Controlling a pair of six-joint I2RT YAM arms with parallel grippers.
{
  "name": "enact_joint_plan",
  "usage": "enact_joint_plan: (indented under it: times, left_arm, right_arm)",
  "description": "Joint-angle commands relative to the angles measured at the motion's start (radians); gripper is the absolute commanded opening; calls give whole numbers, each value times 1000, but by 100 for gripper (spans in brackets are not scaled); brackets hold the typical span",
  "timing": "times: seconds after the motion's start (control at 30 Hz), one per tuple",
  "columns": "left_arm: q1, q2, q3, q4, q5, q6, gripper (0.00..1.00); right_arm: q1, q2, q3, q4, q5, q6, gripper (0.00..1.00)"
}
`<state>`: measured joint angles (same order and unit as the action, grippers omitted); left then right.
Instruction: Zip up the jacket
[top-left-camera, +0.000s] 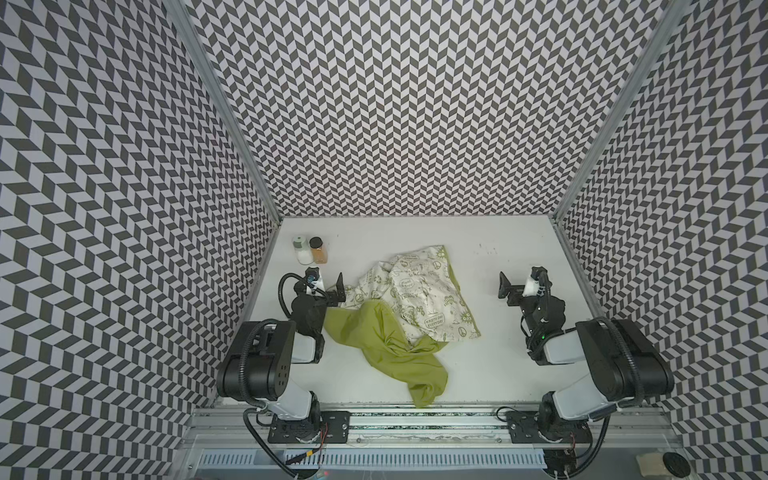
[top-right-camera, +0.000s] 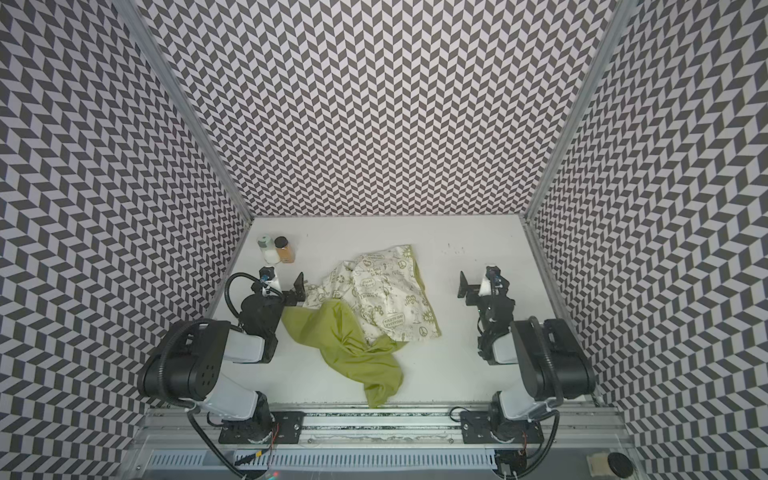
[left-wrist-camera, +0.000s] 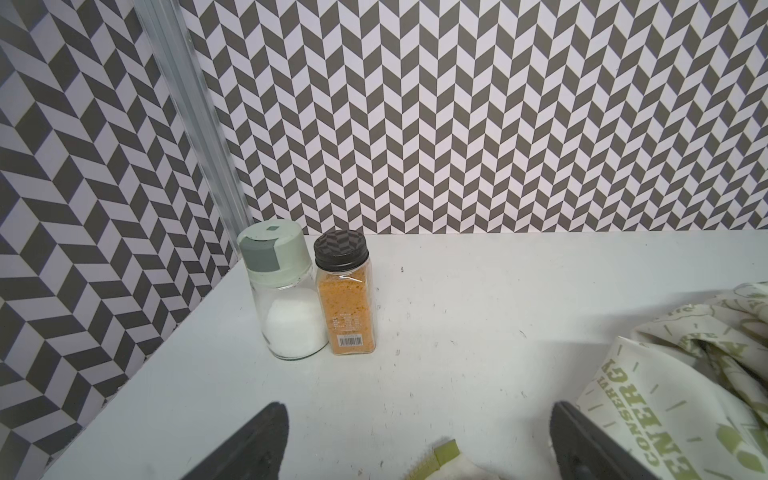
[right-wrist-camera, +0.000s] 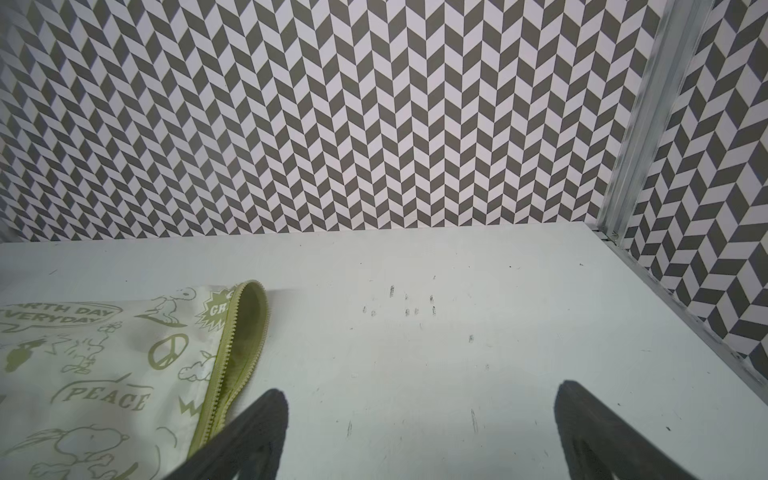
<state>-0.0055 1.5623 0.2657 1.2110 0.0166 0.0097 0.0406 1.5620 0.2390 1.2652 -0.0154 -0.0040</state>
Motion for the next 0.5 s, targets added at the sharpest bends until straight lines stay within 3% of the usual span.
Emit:
enact_joint_plan:
  times: [0.0,0.47]
  left_arm:
    - [6,-1,0,33,8,2,99]
    - [4,-2,-2,37,3,3,99]
  right_arm:
    - [-7,6,-4,88,-7,-31,100]
    - [-8,7,-3,86,-4,-26,99]
